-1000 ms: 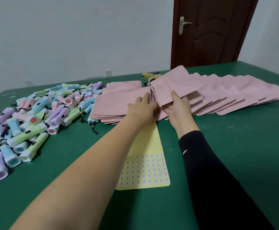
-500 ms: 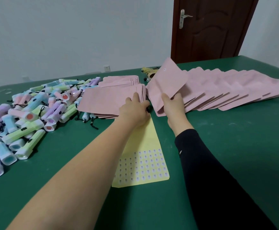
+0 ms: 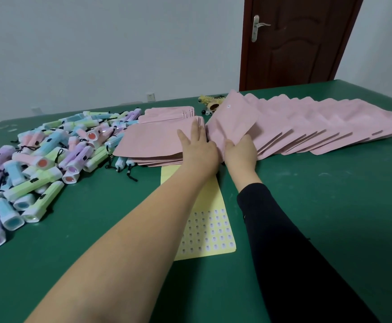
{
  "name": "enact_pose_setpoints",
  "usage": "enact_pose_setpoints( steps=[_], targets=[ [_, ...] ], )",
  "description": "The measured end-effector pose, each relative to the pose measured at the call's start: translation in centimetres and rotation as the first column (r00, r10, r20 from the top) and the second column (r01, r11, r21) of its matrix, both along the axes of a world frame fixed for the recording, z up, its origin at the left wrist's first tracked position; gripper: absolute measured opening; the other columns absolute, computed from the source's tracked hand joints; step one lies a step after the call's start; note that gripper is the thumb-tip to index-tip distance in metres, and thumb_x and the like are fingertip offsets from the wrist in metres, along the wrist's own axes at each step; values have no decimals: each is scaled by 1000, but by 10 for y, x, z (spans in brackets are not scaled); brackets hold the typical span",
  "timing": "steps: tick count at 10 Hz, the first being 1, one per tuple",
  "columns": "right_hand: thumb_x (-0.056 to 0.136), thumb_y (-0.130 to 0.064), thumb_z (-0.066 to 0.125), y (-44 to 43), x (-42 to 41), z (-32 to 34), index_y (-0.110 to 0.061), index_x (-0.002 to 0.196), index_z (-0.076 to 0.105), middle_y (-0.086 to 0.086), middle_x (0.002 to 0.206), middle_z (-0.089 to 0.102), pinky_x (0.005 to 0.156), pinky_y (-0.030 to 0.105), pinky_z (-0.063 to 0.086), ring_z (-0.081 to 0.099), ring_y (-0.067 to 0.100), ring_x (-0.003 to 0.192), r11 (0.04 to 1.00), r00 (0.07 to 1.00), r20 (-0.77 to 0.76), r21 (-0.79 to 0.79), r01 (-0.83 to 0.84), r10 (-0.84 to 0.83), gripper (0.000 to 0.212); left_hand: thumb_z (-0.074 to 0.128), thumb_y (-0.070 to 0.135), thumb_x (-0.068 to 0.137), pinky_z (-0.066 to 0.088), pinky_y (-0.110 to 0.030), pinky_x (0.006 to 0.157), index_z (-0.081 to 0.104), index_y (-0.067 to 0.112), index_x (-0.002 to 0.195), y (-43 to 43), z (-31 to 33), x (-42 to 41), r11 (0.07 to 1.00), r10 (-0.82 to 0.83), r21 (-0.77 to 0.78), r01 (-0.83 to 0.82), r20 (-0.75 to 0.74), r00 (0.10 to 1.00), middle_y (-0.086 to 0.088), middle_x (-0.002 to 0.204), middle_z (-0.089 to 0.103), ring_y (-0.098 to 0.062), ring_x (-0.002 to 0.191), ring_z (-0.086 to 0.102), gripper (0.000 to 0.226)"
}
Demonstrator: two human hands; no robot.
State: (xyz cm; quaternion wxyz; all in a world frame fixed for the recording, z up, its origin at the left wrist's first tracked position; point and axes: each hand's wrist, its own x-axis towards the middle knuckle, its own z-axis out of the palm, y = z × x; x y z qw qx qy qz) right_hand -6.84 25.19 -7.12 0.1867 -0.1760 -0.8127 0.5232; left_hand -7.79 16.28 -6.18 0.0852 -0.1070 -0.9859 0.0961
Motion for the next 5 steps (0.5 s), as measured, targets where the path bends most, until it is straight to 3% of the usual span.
enact_pose_setpoints(
  steps=[3,5],
  targets=[
    [99,-42,46,8,2,0,3,122,51,18,122,61,70,32,37,59,37,111,956,985,167,292,-5,-46,50,36,27,99,1,-70,111,49,13,138,7,4,18,998,-18,67,19,-16,1000,-14,164,8,-35,150,-13,43],
    [100,-41,38,15,14,-1,1,103,63,18,98,70,74,34,53,66,34,91,952,980,197,293,-85,27,49,41,22,97,18,-59,115,51,16,136,-18,11,44,972,-39,234,39,-5,999,-9,155,32,-30,151,0,41]
  ],
)
